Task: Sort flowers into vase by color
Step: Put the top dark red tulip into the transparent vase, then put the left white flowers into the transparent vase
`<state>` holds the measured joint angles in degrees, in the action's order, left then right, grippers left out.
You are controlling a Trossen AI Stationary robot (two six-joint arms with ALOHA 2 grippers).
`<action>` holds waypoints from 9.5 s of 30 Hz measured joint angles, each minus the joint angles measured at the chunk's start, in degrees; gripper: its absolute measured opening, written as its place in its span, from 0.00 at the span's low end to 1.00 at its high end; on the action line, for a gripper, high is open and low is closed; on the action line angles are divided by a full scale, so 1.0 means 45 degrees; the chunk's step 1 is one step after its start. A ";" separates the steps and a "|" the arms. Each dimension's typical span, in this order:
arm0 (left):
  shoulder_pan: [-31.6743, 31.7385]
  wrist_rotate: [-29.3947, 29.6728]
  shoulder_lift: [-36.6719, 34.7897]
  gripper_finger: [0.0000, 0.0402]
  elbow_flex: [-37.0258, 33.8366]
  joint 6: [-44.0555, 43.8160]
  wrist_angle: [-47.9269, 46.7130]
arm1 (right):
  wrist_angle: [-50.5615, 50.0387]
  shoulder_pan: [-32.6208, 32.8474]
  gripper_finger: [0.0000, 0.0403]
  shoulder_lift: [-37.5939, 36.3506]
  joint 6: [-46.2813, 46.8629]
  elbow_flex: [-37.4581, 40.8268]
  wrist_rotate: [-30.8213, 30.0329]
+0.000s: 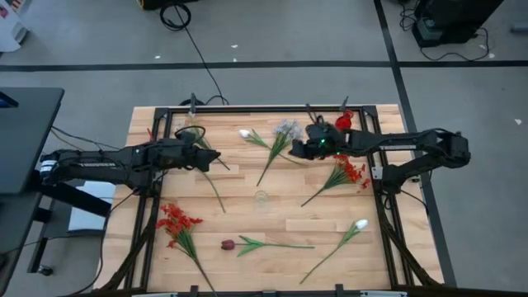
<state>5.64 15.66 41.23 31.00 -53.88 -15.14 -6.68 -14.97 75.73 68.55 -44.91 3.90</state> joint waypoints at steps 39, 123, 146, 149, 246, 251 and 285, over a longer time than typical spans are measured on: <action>0.0857 0.0428 0.7022 0.41 -0.1030 -0.9333 -0.3604 | -0.2564 0.0833 0.46 0.0130 -0.0880 0.0000 0.0724; -0.2437 -0.3324 0.9921 0.08 0.1112 0.8448 1.8743 | -0.0226 0.3738 0.43 -0.1667 -0.0222 0.0000 -0.1867; -0.2294 -0.2938 0.5007 0.45 0.1112 0.8392 0.9278 | -0.1379 0.3680 0.43 -0.1662 0.1375 0.0000 -0.2565; -0.2028 -0.2321 0.4177 0.45 0.1112 0.7806 0.8053 | -0.1446 0.3544 0.43 -0.1662 0.1626 0.0000 -0.2588; 0.7321 -0.0659 0.9771 0.38 0.1173 -0.3939 -0.1912 | -0.5110 0.0391 0.53 -0.0195 -0.2241 0.0772 0.3431; 0.7321 -0.0583 0.9792 0.33 0.1152 -0.4175 -0.1882 | -0.5111 0.0391 0.53 -0.0195 -0.2891 0.0772 0.3415; 0.1451 -0.1645 0.4087 0.06 0.1112 0.2517 0.6068 | -0.3889 0.1502 0.53 -0.0195 -0.0930 0.0772 0.0505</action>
<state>12.17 8.26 59.62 36.01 -42.55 12.16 -24.18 -8.21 74.85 64.37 -41.43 6.17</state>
